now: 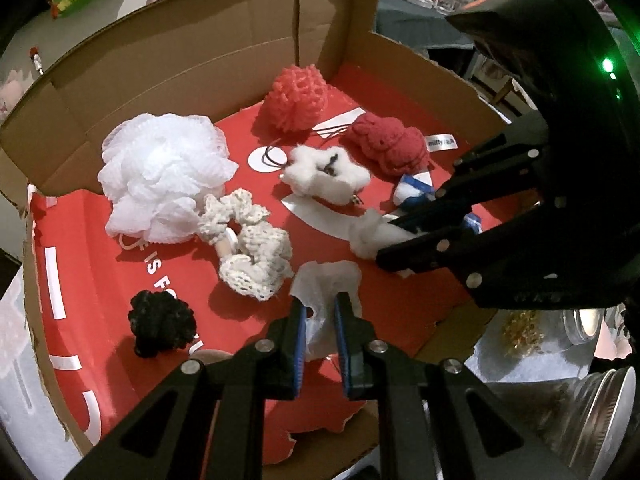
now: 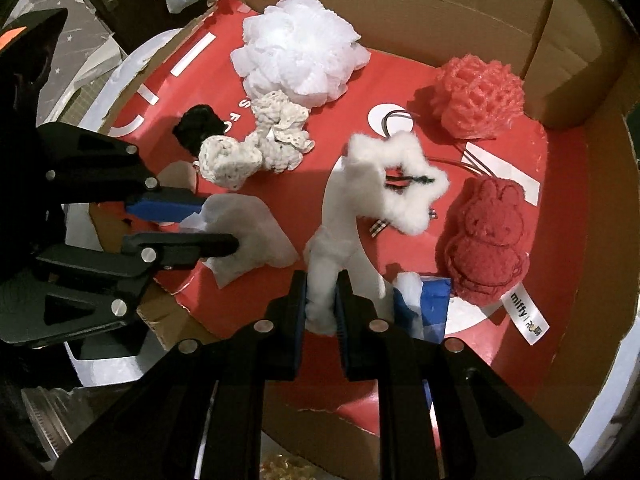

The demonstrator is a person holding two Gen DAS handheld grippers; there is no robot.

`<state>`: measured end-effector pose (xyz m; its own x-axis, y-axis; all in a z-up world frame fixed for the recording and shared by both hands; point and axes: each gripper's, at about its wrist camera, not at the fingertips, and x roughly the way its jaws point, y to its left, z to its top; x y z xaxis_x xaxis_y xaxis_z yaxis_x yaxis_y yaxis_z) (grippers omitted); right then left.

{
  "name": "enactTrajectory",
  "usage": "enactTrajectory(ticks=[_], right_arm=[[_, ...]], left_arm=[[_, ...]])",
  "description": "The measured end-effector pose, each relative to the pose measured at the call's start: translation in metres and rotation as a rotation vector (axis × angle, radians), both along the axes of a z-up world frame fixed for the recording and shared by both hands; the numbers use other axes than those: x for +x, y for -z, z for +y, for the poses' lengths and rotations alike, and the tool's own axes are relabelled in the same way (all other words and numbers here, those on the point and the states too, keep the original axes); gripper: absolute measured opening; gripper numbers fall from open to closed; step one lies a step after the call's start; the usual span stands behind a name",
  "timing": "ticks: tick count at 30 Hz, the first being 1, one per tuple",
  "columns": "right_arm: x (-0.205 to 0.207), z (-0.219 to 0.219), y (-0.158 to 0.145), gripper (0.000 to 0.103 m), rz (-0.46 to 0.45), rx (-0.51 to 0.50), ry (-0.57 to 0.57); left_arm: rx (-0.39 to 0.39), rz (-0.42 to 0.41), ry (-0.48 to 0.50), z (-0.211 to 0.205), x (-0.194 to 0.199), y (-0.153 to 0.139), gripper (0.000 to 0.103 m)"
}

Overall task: Organize soft objects
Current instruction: 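Open both tools to drop the tissue and cotton into the box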

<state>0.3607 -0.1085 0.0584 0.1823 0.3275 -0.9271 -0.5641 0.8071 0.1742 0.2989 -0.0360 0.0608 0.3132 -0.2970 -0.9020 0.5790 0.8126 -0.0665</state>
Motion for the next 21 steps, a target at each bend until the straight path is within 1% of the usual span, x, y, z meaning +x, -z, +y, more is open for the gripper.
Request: enactTrajectory(ticks=[2,6,11,15,21], right_arm=[[0.001,0.006,0.000,0.014,-0.004,-0.009,-0.002],[0.000,0.007,0.000,0.014,-0.008,-0.017,-0.004],[-0.001,0.005,-0.001,0.014,-0.013,-0.024,-0.004],[-0.002,0.007,-0.001,0.015,-0.019,-0.031,-0.004],[-0.003,0.008,-0.003,0.015,-0.030,-0.038,0.012]], left_arm=[[0.002,-0.001,0.005,-0.002,-0.001,0.001,0.017],[0.009,-0.006,0.009,-0.003,-0.002,0.001,0.024],[0.010,-0.007,0.008,-0.002,-0.003,0.001,0.025],[-0.003,-0.017,-0.004,0.002,-0.005,-0.001,0.036],[-0.034,-0.051,-0.031,0.013,-0.012,-0.012,0.047]])
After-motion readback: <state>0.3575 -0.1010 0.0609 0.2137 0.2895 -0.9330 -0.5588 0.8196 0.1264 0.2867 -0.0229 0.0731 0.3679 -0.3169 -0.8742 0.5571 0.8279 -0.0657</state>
